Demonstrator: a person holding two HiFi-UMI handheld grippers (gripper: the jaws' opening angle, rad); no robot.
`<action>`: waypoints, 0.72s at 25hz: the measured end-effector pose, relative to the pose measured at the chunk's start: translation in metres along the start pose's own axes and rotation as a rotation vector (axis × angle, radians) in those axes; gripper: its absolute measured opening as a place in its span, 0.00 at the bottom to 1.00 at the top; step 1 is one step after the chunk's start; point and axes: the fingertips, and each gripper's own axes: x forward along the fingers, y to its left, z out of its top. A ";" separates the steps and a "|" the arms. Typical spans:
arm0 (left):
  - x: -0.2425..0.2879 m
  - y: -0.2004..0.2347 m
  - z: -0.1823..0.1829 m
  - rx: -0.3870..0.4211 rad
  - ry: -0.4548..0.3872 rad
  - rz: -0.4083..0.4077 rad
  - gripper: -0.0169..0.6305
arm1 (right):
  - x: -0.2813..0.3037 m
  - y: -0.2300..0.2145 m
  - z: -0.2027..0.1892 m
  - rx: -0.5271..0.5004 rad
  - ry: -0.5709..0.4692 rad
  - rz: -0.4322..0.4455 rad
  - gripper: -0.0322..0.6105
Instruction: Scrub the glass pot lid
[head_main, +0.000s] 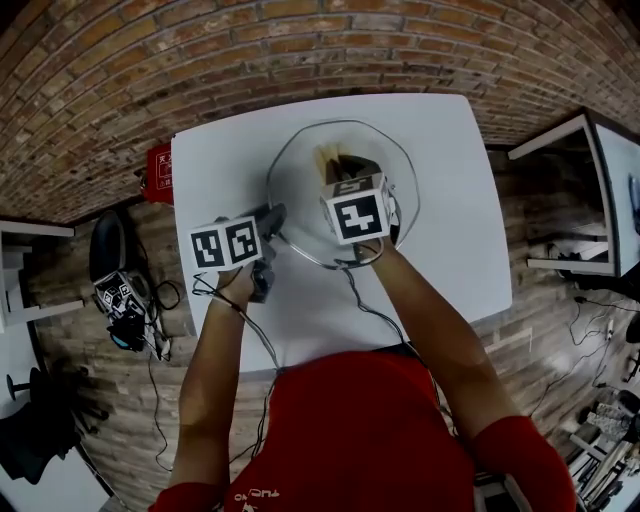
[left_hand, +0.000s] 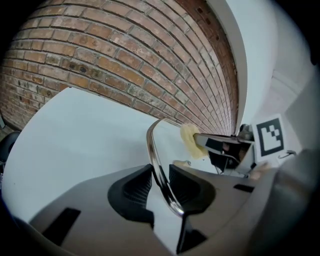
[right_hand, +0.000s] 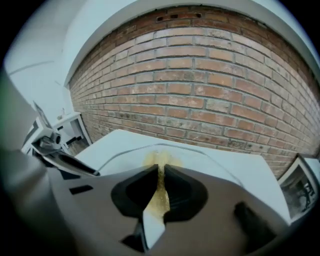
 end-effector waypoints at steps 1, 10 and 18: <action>0.000 0.000 -0.001 -0.004 -0.001 -0.001 0.21 | -0.001 0.019 -0.001 -0.001 -0.002 0.034 0.13; 0.001 -0.001 0.000 0.007 0.007 0.007 0.20 | 0.010 0.079 -0.021 -0.100 0.060 0.103 0.13; 0.000 0.000 -0.001 0.008 0.006 -0.001 0.21 | -0.004 -0.004 -0.053 -0.031 0.124 -0.034 0.13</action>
